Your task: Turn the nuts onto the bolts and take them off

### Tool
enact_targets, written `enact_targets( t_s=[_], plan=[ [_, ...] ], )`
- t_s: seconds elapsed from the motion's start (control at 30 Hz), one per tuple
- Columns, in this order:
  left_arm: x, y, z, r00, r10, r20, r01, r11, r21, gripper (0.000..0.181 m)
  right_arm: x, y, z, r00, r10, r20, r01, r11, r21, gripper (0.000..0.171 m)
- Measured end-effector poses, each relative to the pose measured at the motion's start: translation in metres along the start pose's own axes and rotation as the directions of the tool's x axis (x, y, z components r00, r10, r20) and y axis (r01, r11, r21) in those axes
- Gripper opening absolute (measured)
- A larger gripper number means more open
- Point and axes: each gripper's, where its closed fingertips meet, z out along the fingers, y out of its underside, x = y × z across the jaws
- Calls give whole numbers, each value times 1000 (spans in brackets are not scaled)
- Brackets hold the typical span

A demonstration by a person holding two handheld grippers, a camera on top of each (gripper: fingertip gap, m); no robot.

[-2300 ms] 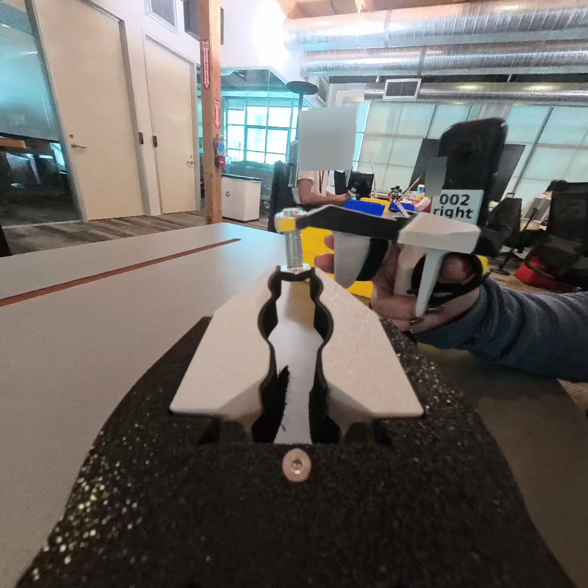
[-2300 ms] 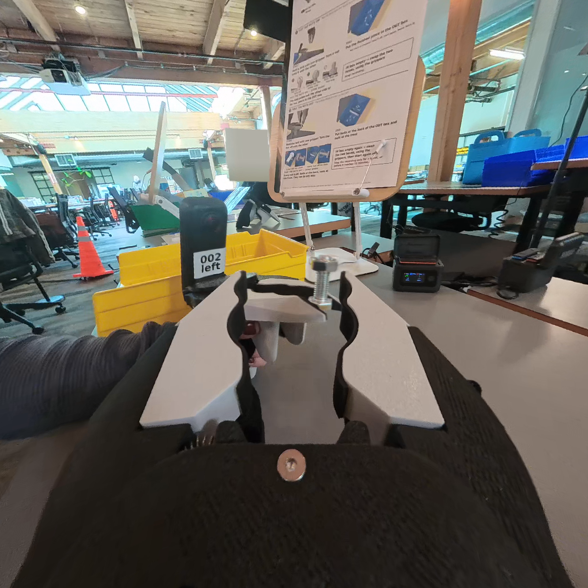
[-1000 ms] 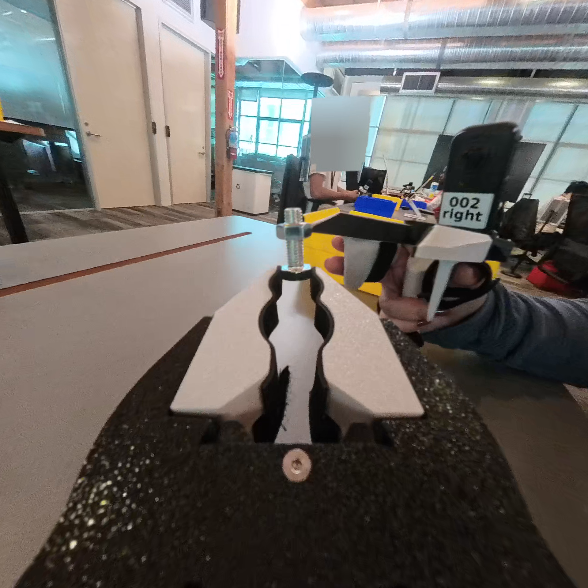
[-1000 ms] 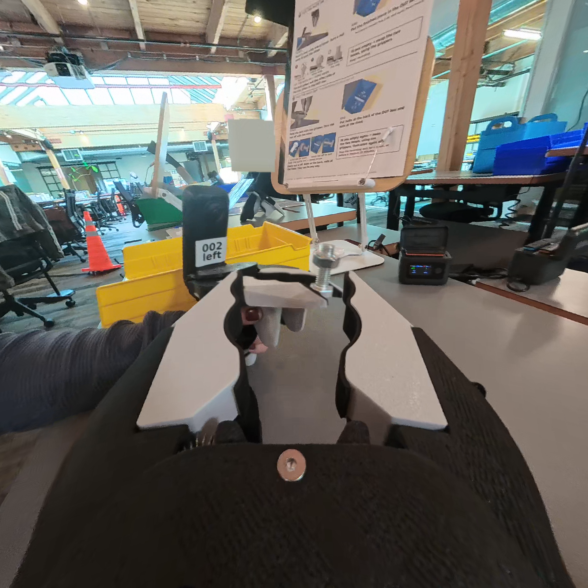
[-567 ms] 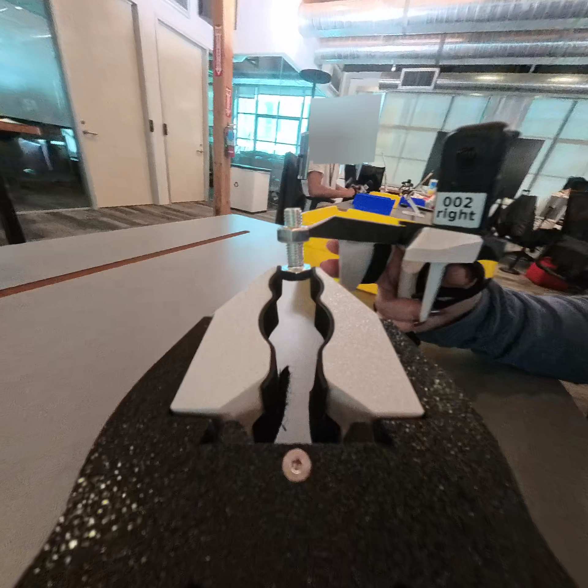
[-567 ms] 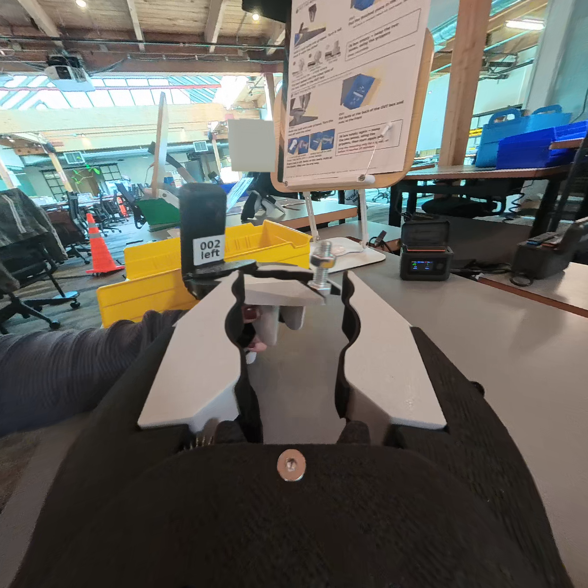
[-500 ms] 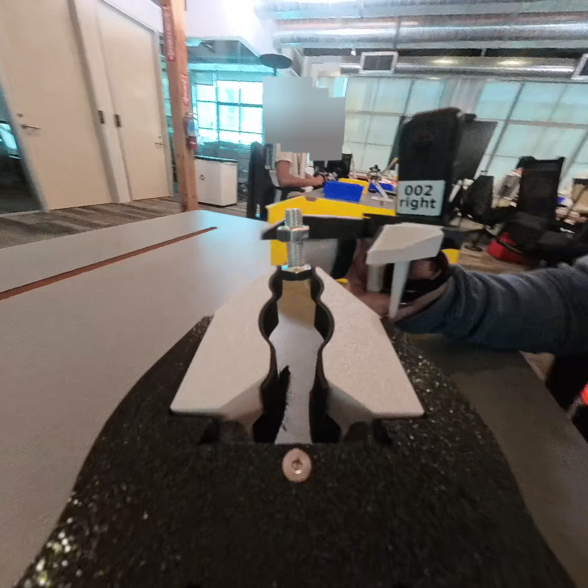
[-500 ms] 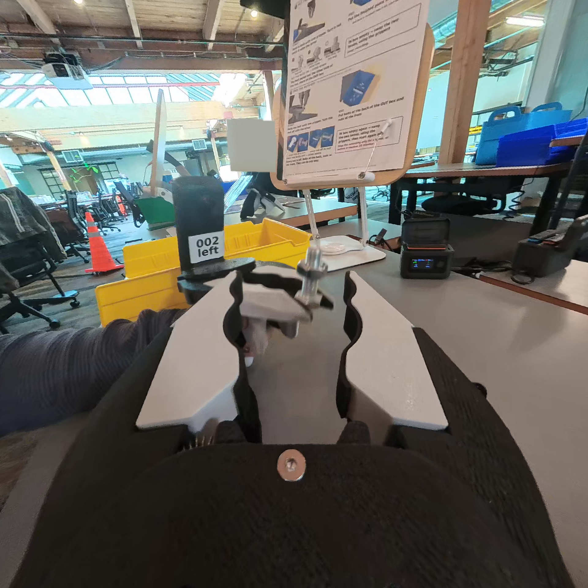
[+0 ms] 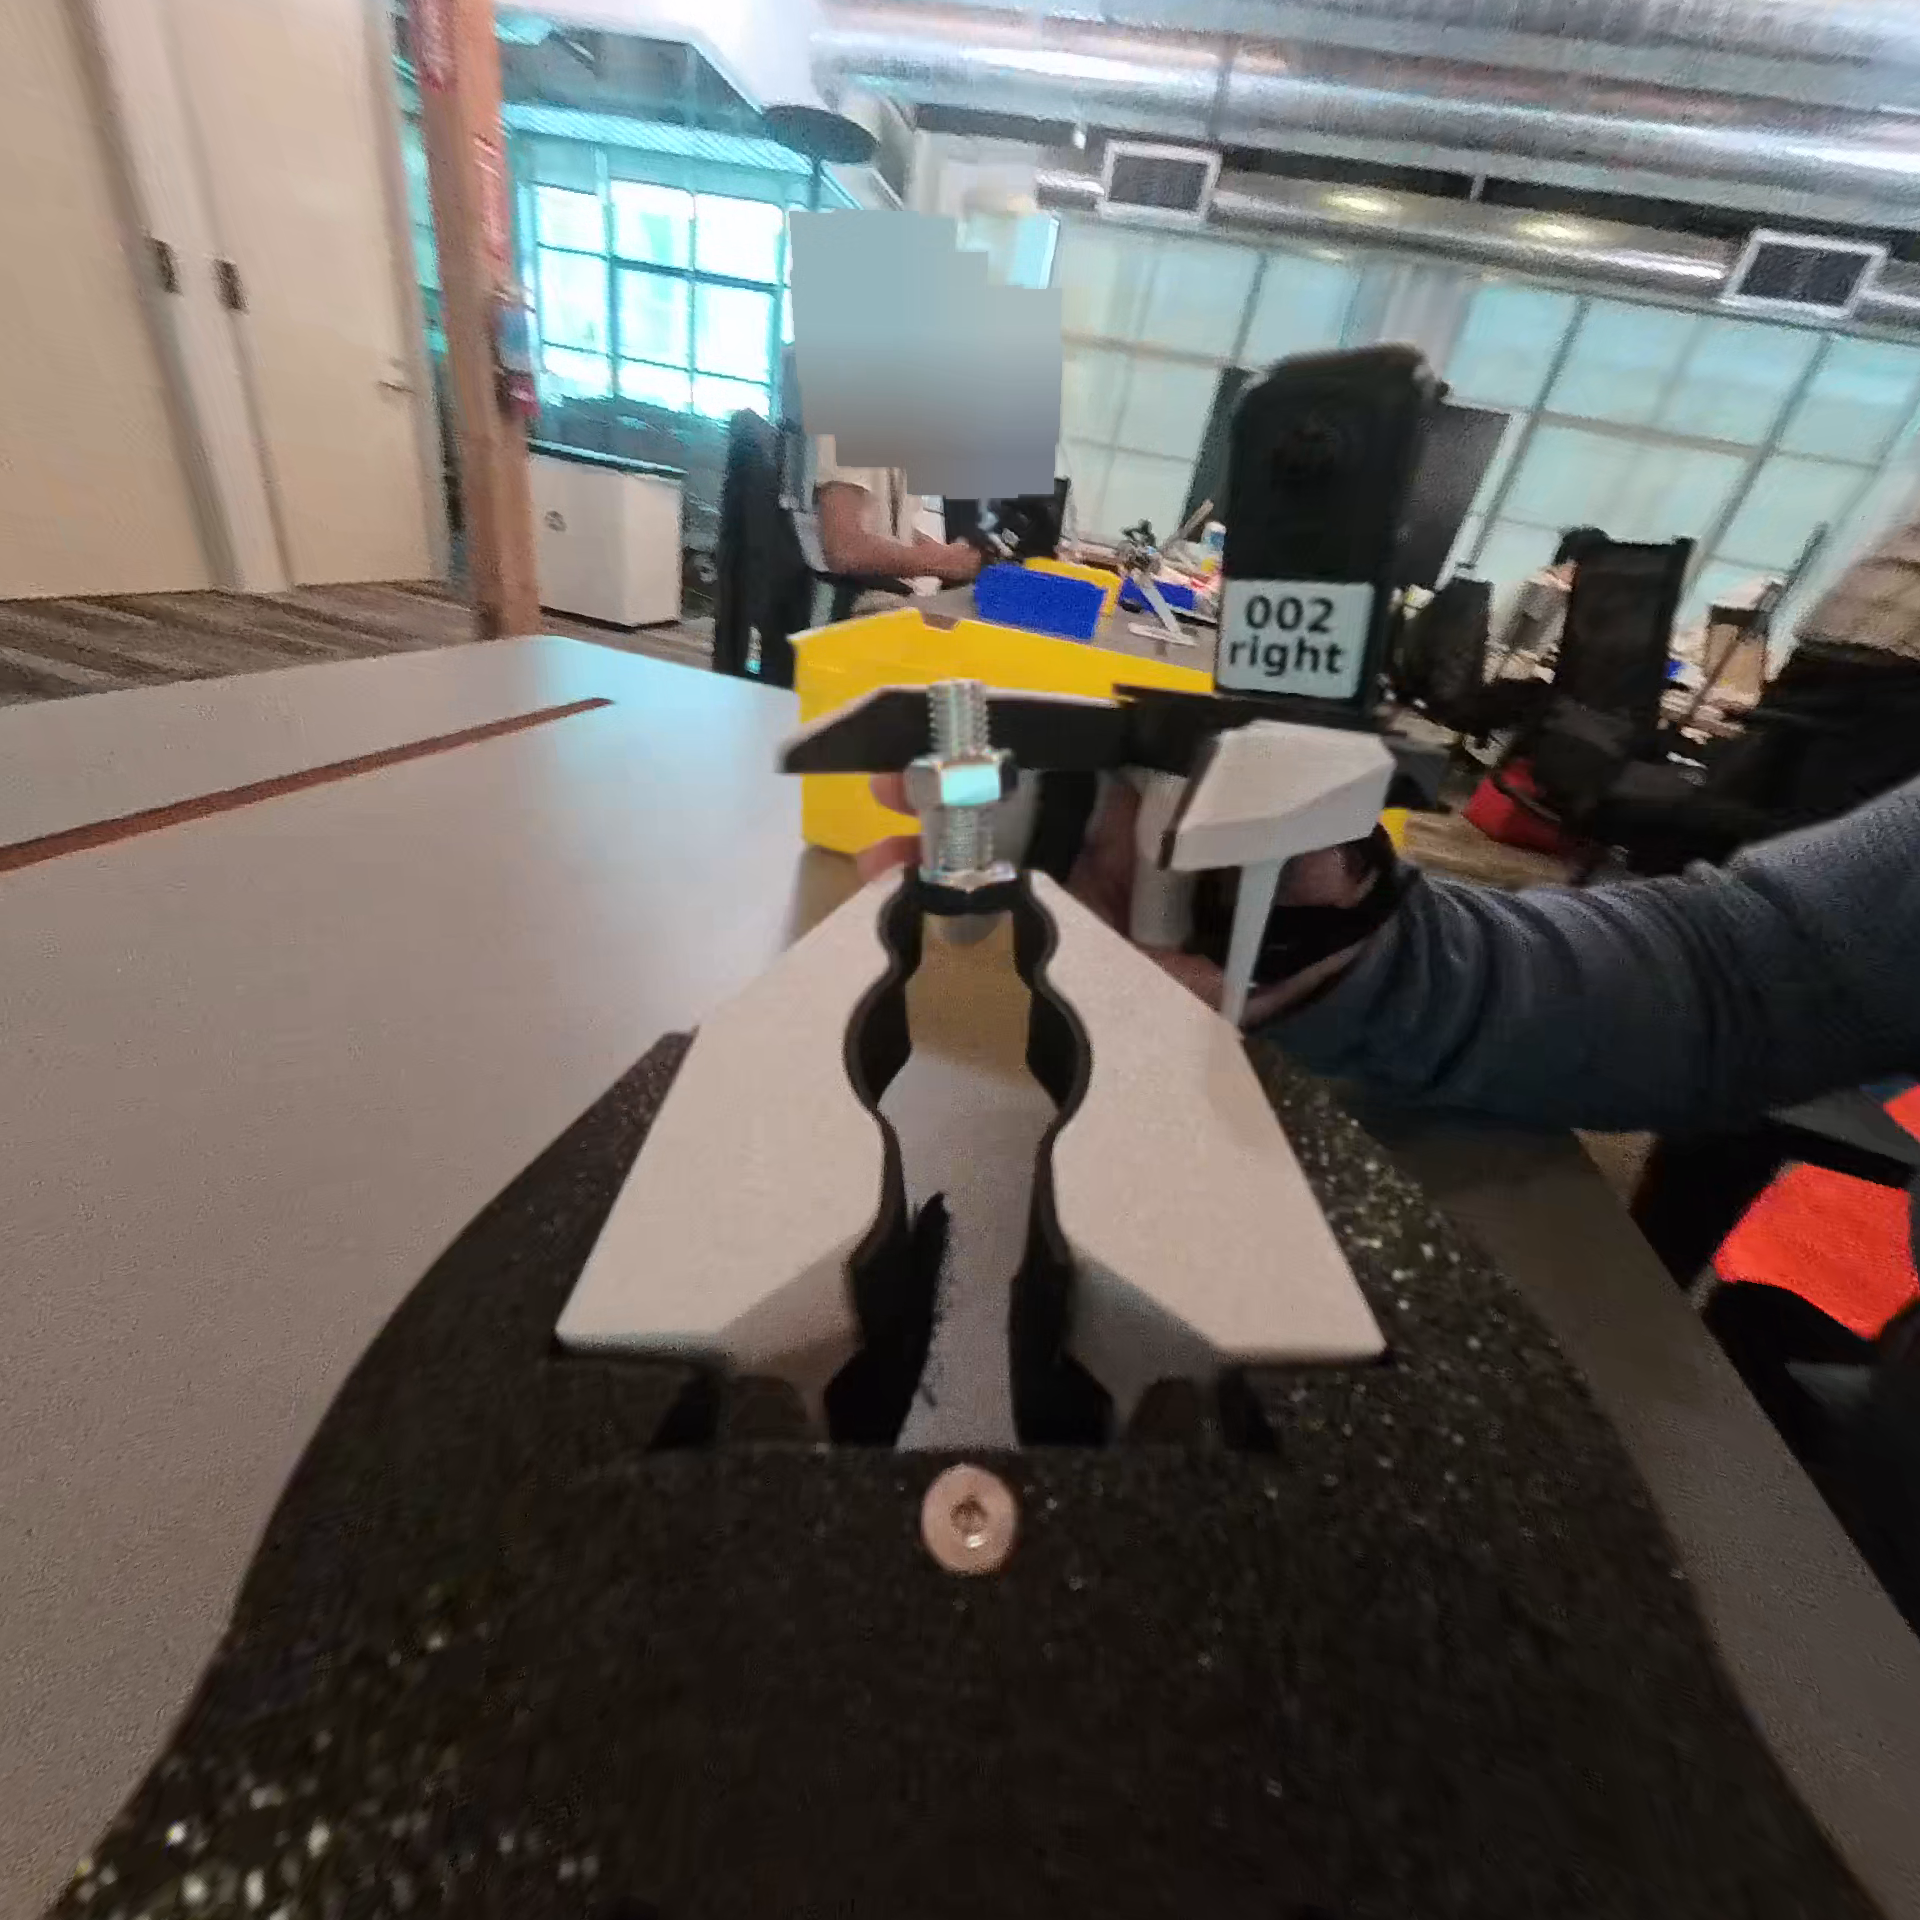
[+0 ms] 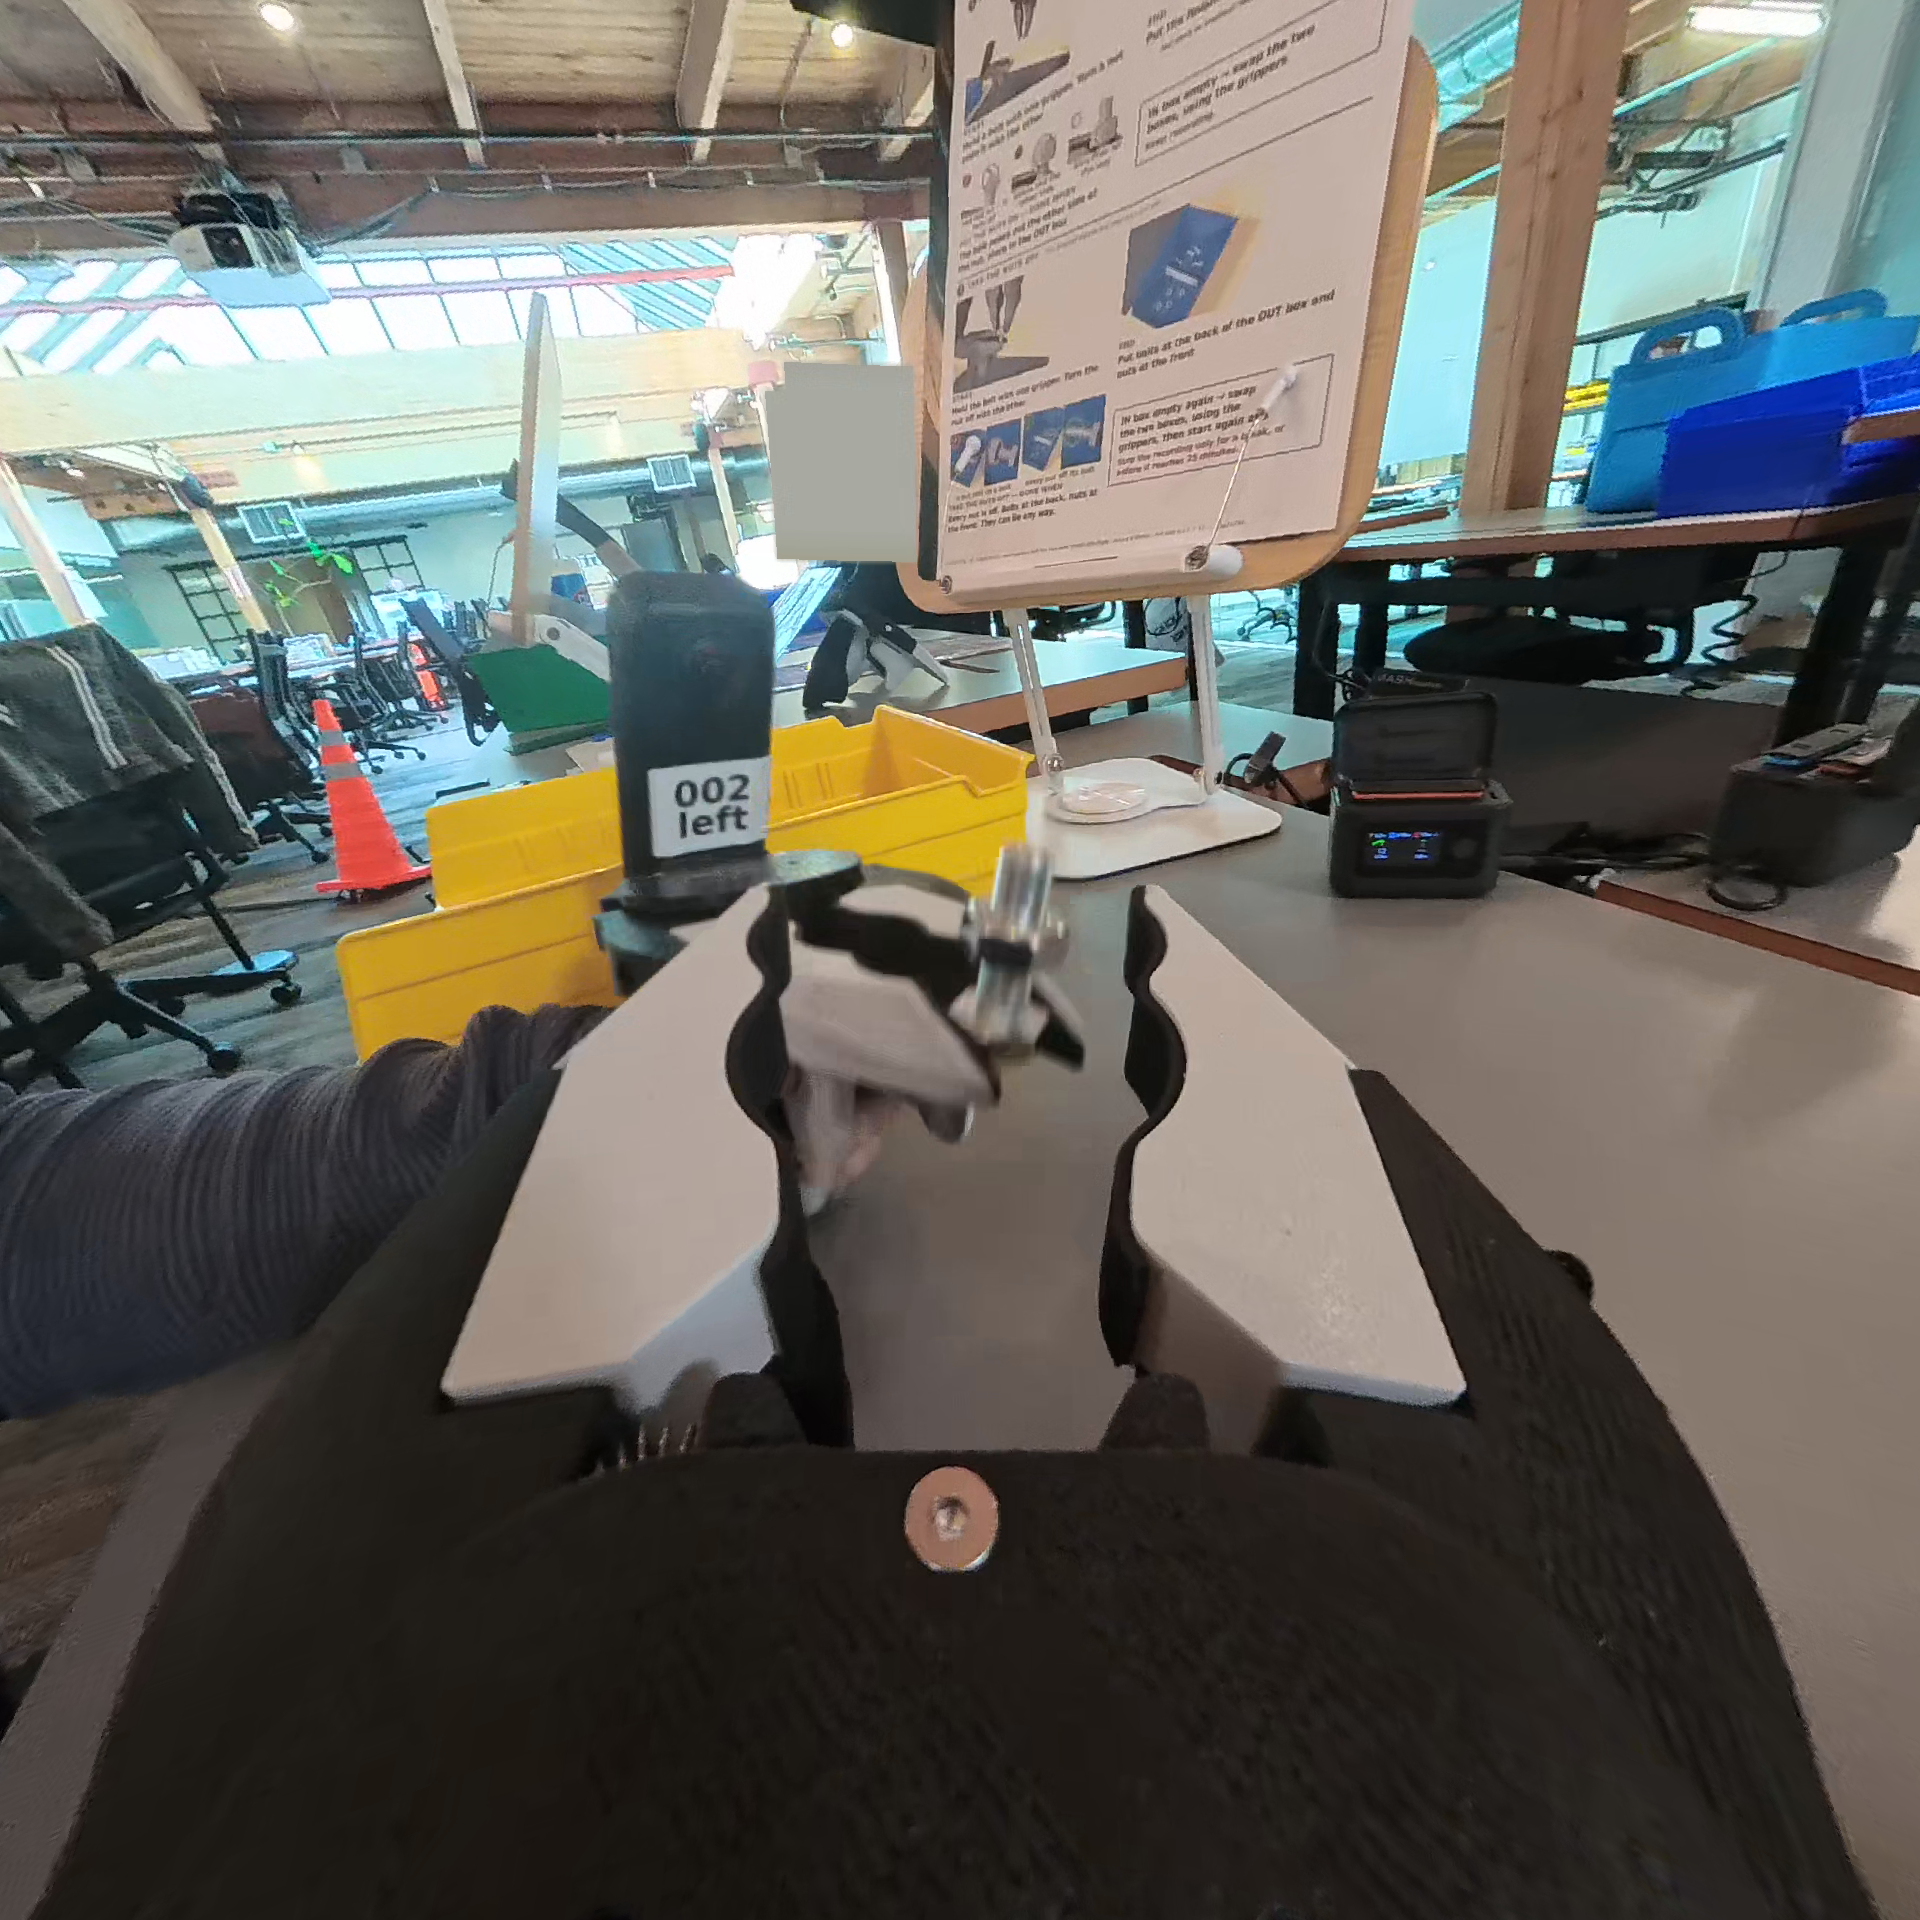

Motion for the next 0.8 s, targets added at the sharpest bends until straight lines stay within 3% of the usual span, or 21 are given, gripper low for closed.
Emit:
enact_targets(
  t_s=[0.07, 0.2, 0.23, 0.27, 0.3, 0.4, 0.57, 0.63, 0.7, 0.8],
  plan=[
    [11, 8, 9, 999, 4, -53, -5, 1000, -29, 15, -3, 2, 1, 1000, -3, 13, 3, 1000, -8, 64],
    [-24, 2, -2, 985, 22, 171, -25, 1000, 15, 15, -7, 0, 2, 1000, 7, 31, -7, 1000, -7, 74],
    [-35, -2, -9, 972, 5, 234, -13, 999, 33, 15, -5, -1, 0, 999, 13, 33, -12, 1000, -9, 70],
    [-48, -2, -17, 954, -30, 298, 18, 999, 45, 16, -4, -2, -3, 999, 13, 46, -13, 1000, -5, 45],
    [-52, -3, -22, 949, -51, 310, 34, 998, 59, 16, 1, -5, -5, 1000, 19, 23, -20, 1000, 10, 46],
    [-45, -6, -22, 952, 48, 303, -57, 998, 21, 16, 16, -9, -8, 998, 17, -66, -15, 999, 34, 45],
    [-19, 6, -3, 950, 223, 217, -210, 974, -82, 15, 20, -10, -10, 995, 49, -85, -45, 998, 45, 35],
    [-12, 2, -1, 952, 248, 179, -243, 969, -49, 15, 22, -7, -10, 995, 46, -94, -44, 999, 26, 29],
    [-10, -1, 0, 951, 255, 172, -253, 967, -34, 15, 16, -6, -9, 997, 45, -57, -45, 999, 12, 8],
    [-10, -8, 2, 942, 266, 205, -275, 961, 16, 21, 14, -10, -11, 998, -1, -65, 0, 1000, -14, 7]
  ],
)
